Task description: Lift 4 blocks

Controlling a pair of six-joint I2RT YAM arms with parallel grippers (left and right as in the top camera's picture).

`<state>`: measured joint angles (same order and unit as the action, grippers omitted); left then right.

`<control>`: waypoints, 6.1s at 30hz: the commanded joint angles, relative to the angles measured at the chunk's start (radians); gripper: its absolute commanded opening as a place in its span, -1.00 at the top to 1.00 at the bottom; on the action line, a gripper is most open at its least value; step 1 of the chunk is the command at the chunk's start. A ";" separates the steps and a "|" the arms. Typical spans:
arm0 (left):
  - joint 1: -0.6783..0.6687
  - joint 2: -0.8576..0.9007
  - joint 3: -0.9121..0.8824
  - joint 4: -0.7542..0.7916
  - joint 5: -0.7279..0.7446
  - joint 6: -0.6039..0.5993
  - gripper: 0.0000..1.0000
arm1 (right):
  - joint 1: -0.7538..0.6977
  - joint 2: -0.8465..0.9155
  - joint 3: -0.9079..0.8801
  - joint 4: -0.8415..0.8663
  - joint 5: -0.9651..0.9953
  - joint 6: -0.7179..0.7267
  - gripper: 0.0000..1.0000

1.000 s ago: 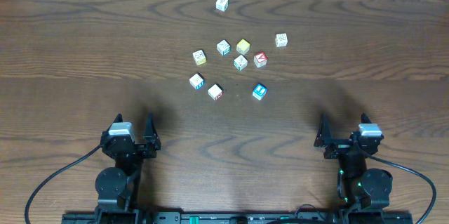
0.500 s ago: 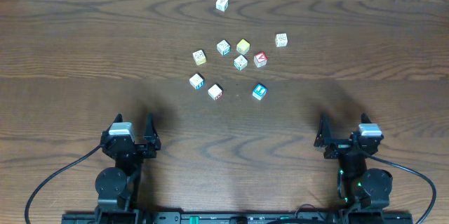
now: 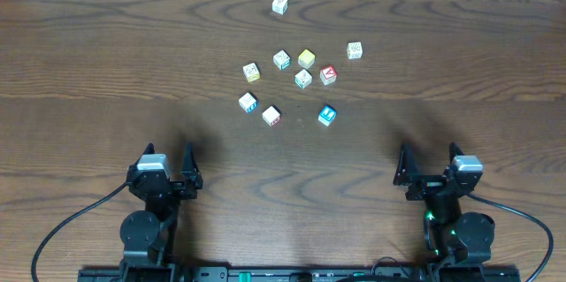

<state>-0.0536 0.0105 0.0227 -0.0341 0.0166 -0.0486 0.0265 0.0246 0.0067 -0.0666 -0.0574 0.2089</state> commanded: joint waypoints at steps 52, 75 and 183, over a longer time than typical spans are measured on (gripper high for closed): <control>-0.002 0.124 -0.019 -0.033 -0.009 0.010 -0.49 | -0.002 0.123 0.025 0.209 -0.225 0.152 -0.99; -0.002 0.124 -0.019 -0.037 -0.009 0.010 -0.49 | -0.002 1.250 0.863 -0.179 -0.513 -0.010 -0.98; -0.002 0.124 -0.019 -0.037 -0.009 0.010 -0.49 | 0.196 2.116 1.779 -0.660 0.056 -0.206 -0.99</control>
<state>-0.0536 0.1356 0.0227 -0.0341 0.0174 -0.0486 0.2195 2.0953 1.7729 -0.7330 -0.0227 -0.0105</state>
